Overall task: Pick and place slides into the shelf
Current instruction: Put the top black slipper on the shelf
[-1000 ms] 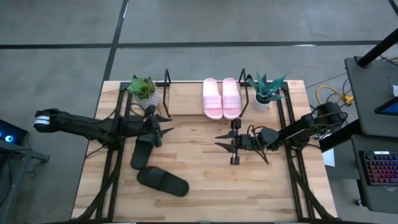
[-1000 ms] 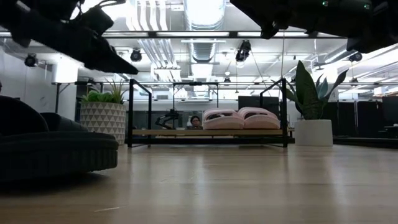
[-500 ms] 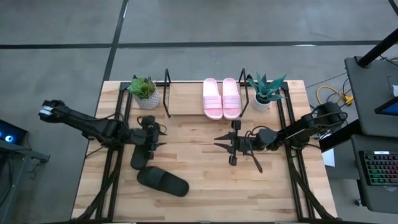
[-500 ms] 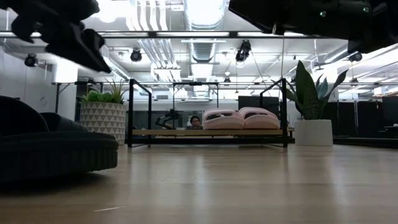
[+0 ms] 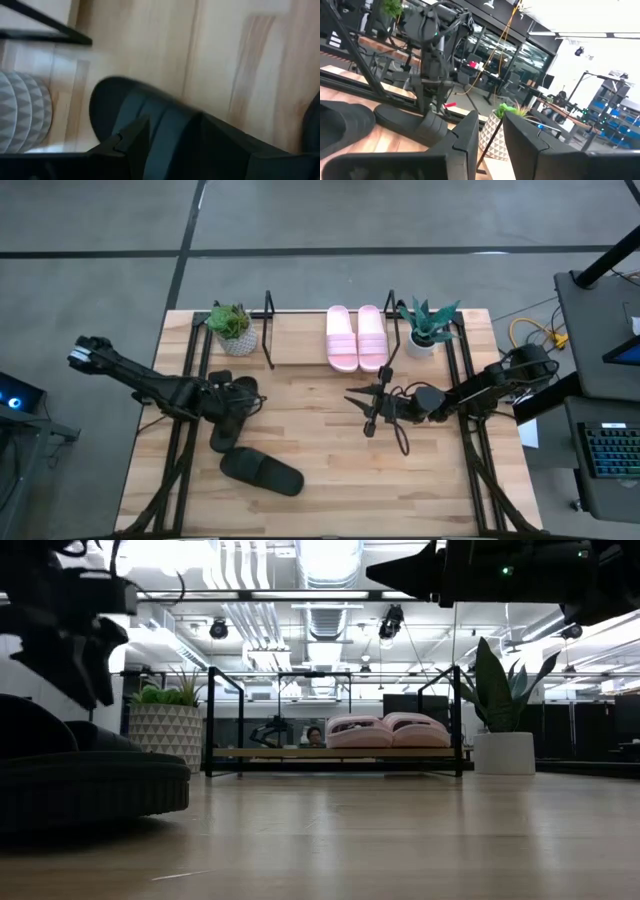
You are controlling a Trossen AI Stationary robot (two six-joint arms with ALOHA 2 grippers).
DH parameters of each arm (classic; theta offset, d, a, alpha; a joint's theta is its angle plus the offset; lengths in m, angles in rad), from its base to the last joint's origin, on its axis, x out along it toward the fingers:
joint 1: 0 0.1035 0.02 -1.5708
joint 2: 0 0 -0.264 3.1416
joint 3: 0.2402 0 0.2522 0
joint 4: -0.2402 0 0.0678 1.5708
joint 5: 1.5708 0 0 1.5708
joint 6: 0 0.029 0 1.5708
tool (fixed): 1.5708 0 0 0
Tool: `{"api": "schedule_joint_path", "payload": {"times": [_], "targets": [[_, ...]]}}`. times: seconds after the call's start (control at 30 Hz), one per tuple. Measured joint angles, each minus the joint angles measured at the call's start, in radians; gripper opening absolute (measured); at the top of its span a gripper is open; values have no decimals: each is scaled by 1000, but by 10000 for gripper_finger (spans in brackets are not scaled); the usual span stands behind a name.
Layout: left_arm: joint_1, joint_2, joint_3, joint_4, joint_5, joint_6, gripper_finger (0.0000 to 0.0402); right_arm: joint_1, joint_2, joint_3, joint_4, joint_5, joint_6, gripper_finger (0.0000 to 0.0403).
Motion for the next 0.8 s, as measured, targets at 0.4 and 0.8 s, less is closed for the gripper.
{"api": "schedule_joint_path", "payload": {"times": [0.4,0.8], "targets": [[-2,174,1,-71,43,10,164,0,0,0,-26,0,-18,70],[-2,280,8,-96,-45,-52,164,0,0,0,-25,0,-18,78]]}}
